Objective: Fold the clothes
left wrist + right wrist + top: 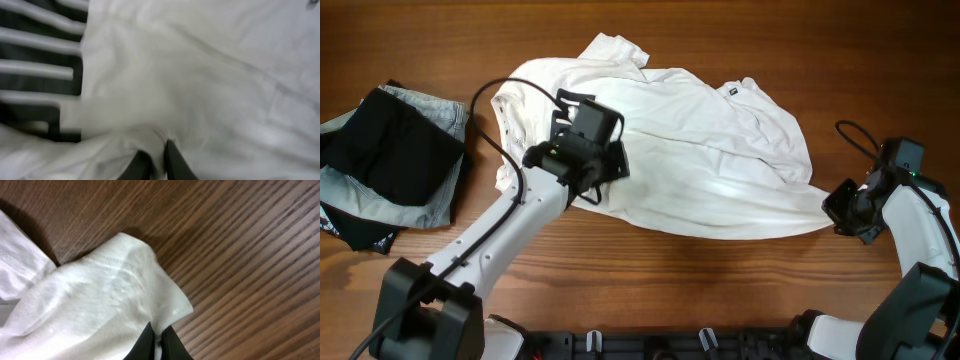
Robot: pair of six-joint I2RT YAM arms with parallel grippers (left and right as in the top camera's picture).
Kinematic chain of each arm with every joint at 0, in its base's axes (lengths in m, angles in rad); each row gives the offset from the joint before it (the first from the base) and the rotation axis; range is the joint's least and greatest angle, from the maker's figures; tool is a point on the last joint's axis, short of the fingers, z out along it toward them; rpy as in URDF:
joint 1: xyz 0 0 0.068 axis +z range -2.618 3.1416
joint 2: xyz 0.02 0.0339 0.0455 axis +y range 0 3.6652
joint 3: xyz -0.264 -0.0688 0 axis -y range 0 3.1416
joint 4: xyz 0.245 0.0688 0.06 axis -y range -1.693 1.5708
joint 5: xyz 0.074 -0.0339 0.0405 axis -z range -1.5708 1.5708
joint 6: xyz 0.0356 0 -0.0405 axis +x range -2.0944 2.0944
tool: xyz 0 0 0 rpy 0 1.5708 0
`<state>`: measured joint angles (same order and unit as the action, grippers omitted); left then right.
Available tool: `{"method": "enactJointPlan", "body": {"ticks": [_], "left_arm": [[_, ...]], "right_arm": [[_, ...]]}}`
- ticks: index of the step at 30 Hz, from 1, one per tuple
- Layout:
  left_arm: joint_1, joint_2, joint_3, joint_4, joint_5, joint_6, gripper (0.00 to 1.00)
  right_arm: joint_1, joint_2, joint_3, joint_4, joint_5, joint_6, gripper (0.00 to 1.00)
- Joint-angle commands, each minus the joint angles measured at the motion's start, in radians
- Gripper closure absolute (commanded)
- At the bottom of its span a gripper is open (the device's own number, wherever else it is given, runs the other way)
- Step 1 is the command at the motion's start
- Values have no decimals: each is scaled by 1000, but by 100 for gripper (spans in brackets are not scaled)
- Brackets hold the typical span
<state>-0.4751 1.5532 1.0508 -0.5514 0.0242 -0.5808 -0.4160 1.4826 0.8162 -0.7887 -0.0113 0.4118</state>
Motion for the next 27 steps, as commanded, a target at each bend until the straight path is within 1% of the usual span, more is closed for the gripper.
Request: {"method": "enactJointPlan", "body": {"ticks": [1,2,3,4,5,6,8,9,10,12,14,16,17,20,23,27], "left_arm": [[56,19,-1,120,-45,12,89],[67,24,-1,150,-45,12,87],[76,31,-1,168,-45,12,75],[79,33,-1,167,-43,12,58],[80,37,-1,150,-35,12,45],[80,37,-1,127,-20,13,39],[80,37,-1,60,20,13,31],[80,37,-1,-4,31,12,27],[80,37,-1,-55,26,12,25],[80,37,-1,-114,-16,13,24],[80,39,-1,-143,-119,13,25],[80,48,-2,-133,-209,24,28],[80,60,-2,-113,-235,28,34],[80,106,-3,-69,-235,27,43],[81,185,-3,-51,-241,27,44],[81,230,-3,-29,-306,27,43]], "right_arm": [[-2,-2,13,-2,-16,-19,93],[-2,-2,13,-2,-16,-19,93],[-2,-2,13,-1,-16,-19,93],[-2,-2,13,-1,-16,-19,93],[-2,-2,13,-1,-16,-19,93],[-2,-2,13,-1,-16,-19,93],[-2,-2,13,0,-16,-19,93],[-2,-2,13,3,-16,-19,93],[-2,-2,13,6,-16,-20,92],[-2,-2,13,10,-16,-19,92],[-2,-2,13,14,-16,-19,92],[-2,-2,13,14,-16,-19,92],[-2,-2,13,13,-16,-19,92],[-2,-2,13,14,-16,-20,92],[-2,-2,13,13,-16,-20,92],[-2,-2,13,13,-16,-24,92]]}}
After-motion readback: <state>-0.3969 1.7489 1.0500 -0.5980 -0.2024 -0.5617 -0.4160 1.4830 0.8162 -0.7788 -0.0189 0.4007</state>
